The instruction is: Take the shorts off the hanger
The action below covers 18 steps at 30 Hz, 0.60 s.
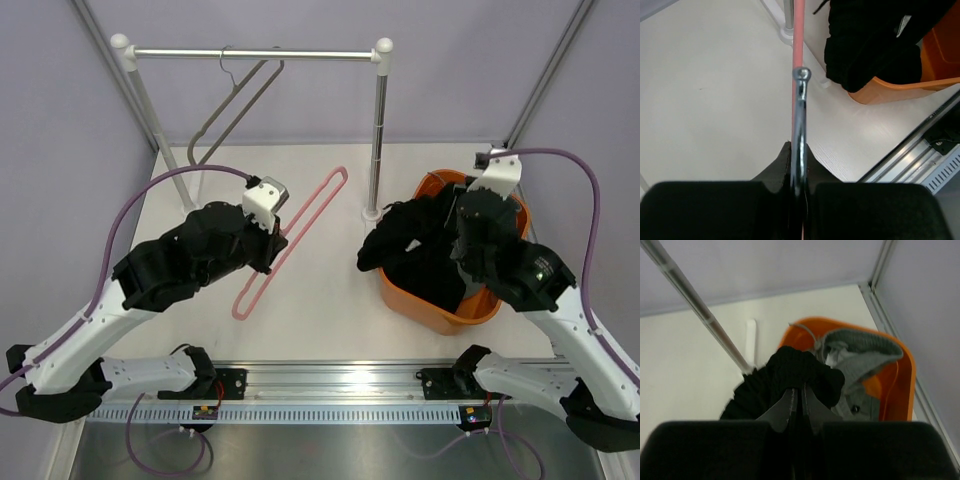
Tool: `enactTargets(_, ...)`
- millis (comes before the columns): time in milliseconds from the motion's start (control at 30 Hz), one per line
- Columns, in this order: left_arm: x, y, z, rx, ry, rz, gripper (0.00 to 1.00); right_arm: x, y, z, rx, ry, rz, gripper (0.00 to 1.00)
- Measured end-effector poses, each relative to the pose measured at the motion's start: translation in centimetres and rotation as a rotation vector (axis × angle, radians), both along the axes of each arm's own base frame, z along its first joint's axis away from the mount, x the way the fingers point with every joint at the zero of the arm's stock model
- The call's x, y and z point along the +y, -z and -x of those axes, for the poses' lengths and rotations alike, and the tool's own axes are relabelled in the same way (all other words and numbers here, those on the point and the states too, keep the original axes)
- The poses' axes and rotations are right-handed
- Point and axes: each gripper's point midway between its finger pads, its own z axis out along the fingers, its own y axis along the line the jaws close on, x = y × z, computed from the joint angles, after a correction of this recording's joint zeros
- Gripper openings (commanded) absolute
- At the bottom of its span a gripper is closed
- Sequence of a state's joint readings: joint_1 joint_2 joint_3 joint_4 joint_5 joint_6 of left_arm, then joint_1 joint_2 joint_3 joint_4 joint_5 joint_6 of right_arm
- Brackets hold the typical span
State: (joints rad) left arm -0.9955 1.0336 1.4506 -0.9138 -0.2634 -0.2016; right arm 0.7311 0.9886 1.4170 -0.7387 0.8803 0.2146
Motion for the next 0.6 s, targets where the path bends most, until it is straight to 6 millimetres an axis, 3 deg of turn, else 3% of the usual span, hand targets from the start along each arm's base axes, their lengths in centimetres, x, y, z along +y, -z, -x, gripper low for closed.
enactTargets(100, -0.1, -0.3, 0.9, 0.011, 0.045, 0.022, 0.00, -1.1, 5.4, 1.8, 0.089, 0.026, -0.025, 0.22)
enactTargets(133, -0.1, -0.4, 1.2, 0.012, 0.058, 0.028, 0.00, -1.5, 6.9, 2.5, 0.113, 0.031, -0.035, 0.32)
enactTargets(167, -0.1, -0.4, 1.6, 0.015, 0.077, 0.035, 0.00, -1.9, 8.3, 3.2, 0.138, 0.032, -0.047, 0.51)
enactTargets(267, -0.4, -0.2, 2.6, 0.030, 0.132, 0.051, 0.00, -2.4, 10.1, 5.0, 0.176, 0.015, -0.092, 0.71)
enactTargets(400, -1.1, 0.8, 3.7, 0.070, 0.201, 0.046, 0.00, -2.3, 8.8, 6.0, 0.171, -0.024, -0.154, 0.84)
enactTargets(600, -2.9, 2.1, 4.2, 0.122, 0.273, 0.035, 0.00, 0.0, 3.0, 5.2, 0.100, -0.134, -0.230, 0.79)
